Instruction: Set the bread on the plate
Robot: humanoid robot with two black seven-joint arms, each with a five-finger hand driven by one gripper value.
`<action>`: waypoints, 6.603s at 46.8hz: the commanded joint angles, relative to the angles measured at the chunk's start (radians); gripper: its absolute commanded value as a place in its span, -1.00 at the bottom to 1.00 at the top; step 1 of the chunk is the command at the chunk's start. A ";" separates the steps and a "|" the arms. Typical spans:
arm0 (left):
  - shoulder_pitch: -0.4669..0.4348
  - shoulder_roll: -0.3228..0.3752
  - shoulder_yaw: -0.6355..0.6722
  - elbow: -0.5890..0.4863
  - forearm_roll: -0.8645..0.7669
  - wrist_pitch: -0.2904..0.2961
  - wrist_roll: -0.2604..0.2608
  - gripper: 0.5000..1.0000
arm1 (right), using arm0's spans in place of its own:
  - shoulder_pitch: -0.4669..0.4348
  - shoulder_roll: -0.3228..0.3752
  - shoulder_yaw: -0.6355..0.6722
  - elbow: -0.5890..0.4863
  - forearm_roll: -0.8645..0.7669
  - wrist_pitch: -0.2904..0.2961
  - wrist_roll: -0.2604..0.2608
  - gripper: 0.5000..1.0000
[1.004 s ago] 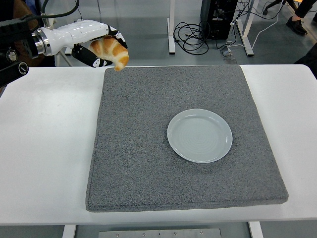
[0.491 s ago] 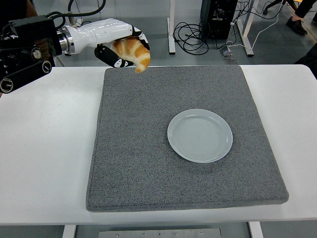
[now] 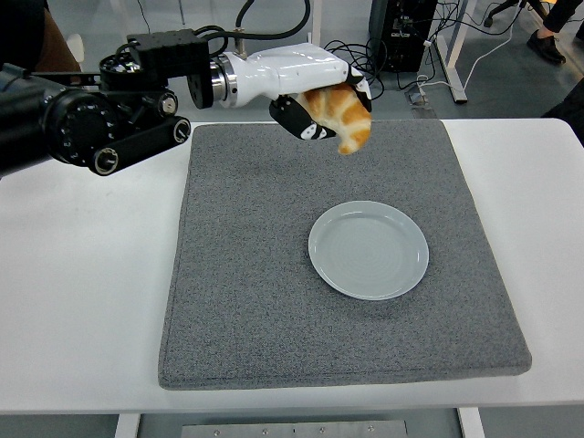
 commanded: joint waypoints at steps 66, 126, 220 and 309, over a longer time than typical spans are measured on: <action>0.237 -0.144 0.169 0.118 0.000 0.129 -0.051 -1.00 | 0.000 0.000 0.000 0.000 0.000 0.000 0.001 1.00; 0.279 -0.144 0.172 0.088 -0.122 0.118 -0.102 0.09 | 0.000 0.000 0.000 0.000 0.000 0.000 -0.001 1.00; 0.311 -0.090 -0.009 0.085 -0.610 0.113 -0.102 0.85 | 0.000 0.000 0.000 0.000 0.000 0.000 -0.001 1.00; 0.524 0.078 -0.426 0.236 -0.946 -0.287 0.004 0.85 | 0.000 0.000 0.000 0.000 0.000 0.000 -0.001 1.00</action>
